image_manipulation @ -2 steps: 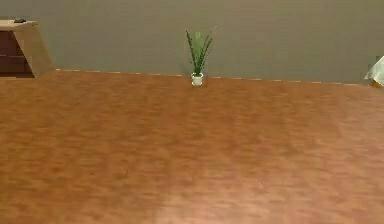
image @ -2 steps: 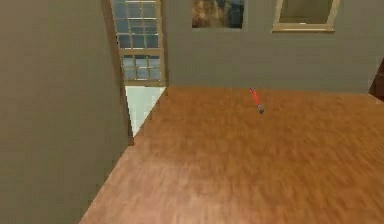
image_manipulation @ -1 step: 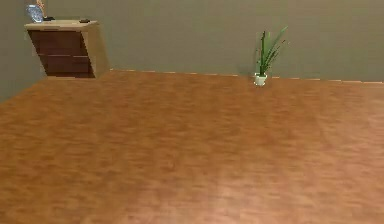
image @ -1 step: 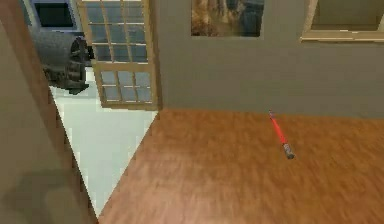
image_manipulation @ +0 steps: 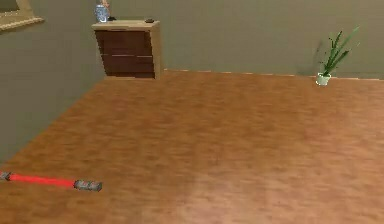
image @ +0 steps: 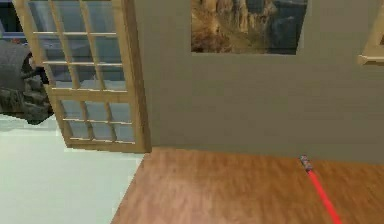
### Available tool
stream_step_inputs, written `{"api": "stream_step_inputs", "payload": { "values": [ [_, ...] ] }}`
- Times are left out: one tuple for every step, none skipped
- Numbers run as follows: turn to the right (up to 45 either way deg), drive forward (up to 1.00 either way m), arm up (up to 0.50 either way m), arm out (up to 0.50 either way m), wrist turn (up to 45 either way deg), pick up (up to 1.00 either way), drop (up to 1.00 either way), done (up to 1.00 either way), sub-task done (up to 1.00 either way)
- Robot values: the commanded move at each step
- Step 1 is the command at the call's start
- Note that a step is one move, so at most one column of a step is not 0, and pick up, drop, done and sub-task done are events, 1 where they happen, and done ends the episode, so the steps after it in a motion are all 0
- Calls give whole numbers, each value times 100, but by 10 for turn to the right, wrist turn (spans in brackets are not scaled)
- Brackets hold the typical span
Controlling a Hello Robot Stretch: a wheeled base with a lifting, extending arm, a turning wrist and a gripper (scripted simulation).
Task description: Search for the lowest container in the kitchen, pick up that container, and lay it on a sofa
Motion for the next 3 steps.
{"api": "stream_step_inputs", "payload": {
  "values": [
    [-330, 0, 0, 0, 0, 0, 0, 0, 0],
    [0, 55, 0, 0, 0, 0, 0, 0, 0],
    [-420, 0, 0, 0, 0, 0, 0, 0, 0]
  ]
}}
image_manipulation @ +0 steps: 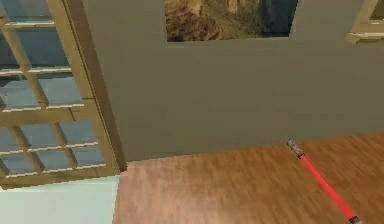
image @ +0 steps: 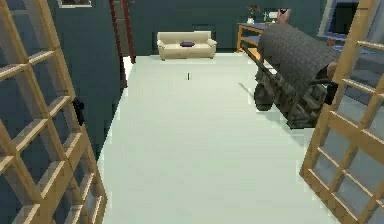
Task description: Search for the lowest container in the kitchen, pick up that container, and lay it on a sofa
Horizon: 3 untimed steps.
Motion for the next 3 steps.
{"api": "stream_step_inputs", "payload": {
  "values": [
    [0, 15, 0, 0, 0, 0, 0, 0, 0],
    [-120, 0, 0, 0, 0, 0, 0, 0, 0],
    [0, 100, 0, 0, 0, 0, 0, 0, 0]
  ]
}}
